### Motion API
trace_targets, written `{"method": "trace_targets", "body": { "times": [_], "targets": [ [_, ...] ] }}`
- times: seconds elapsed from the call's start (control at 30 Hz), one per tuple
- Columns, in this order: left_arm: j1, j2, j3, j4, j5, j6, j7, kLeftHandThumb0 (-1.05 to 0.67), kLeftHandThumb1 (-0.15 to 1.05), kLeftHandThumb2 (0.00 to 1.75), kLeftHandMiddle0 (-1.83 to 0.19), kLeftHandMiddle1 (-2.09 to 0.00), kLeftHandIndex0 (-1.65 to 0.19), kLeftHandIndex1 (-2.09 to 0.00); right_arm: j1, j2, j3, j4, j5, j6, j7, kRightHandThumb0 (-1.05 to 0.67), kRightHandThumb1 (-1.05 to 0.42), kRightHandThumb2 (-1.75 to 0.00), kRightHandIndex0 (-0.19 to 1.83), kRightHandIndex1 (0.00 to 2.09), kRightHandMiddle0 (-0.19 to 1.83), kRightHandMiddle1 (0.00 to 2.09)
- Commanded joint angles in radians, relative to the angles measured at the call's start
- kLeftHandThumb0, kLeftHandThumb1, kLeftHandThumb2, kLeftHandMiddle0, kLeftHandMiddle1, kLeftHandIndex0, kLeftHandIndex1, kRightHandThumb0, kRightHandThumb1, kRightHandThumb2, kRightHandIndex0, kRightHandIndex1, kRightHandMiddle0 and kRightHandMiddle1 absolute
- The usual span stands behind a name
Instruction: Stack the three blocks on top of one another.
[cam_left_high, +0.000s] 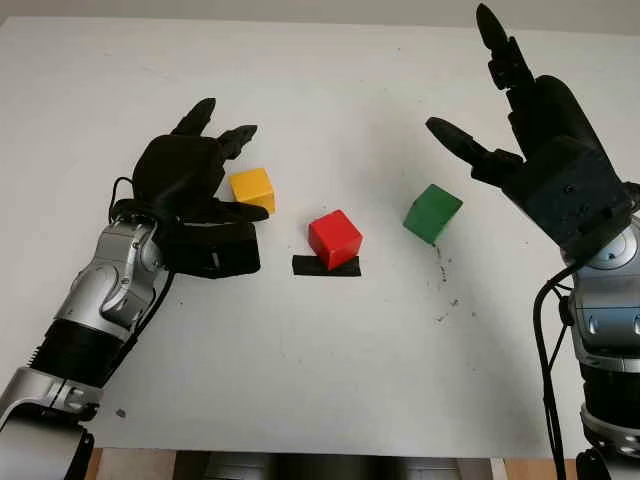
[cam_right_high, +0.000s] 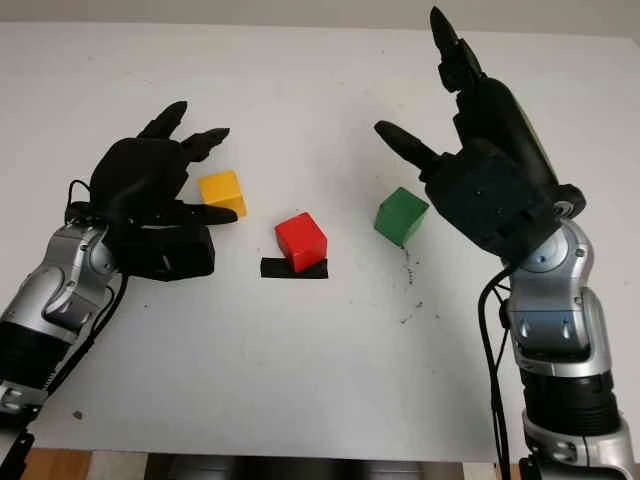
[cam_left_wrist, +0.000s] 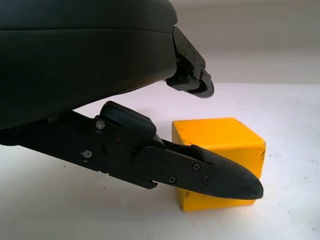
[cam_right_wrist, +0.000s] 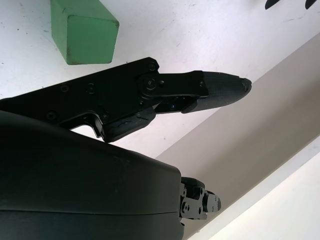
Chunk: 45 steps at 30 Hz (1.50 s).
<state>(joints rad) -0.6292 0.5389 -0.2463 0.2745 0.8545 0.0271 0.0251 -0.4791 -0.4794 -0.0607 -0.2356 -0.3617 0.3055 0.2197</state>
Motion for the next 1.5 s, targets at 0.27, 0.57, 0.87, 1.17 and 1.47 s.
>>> {"method": "trace_targets", "body": {
  "times": [0.27, 0.57, 0.87, 1.17, 1.47],
  "targets": [
    [-0.011, 0.008, -0.031, -0.002, 0.034, 0.013, 0.034, -0.95, 1.05, 0.24, -0.19, -0.06, -0.26, -1.10, 0.016, 0.006, -0.003, -0.027, 0.014, 0.008, -0.008, -0.69, -1.05, -0.35, -0.10, 0.05, -0.07, 0.06],
    [0.012, 0.026, -0.038, -0.082, 0.071, 0.059, -0.054, -0.95, 1.05, 0.22, -0.25, -0.07, -0.30, -1.24, 0.015, 0.011, -0.002, -0.023, 0.016, 0.006, -0.014, -0.69, -1.05, -0.34, -0.10, 0.05, -0.07, 0.06],
    [0.030, 0.049, -0.058, -0.165, 0.165, 0.107, -0.102, -0.92, 1.05, 0.19, -0.29, -0.06, -0.33, -1.40, 0.012, 0.011, 0.004, -0.019, 0.005, 0.001, -0.025, -0.70, -1.05, -0.36, -0.09, 0.06, -0.06, 0.06],
    [0.050, 0.044, -0.032, -0.192, 0.119, 0.076, -0.065, -0.44, 1.05, 0.12, -0.33, -0.06, -0.31, -1.31, 0.013, 0.014, 0.005, -0.019, 0.006, 0.004, -0.035, -0.70, -1.05, -0.34, -0.09, 0.06, -0.06, 0.07],
    [0.046, 0.044, -0.024, -0.175, 0.092, 0.037, -0.022, -0.37, 1.03, 0.05, -0.41, -0.07, -0.38, -1.15, 0.013, 0.018, 0.003, -0.022, 0.004, 0.010, -0.037, -0.70, -1.05, -0.35, -0.09, 0.05, -0.06, 0.06]
  ]
}}
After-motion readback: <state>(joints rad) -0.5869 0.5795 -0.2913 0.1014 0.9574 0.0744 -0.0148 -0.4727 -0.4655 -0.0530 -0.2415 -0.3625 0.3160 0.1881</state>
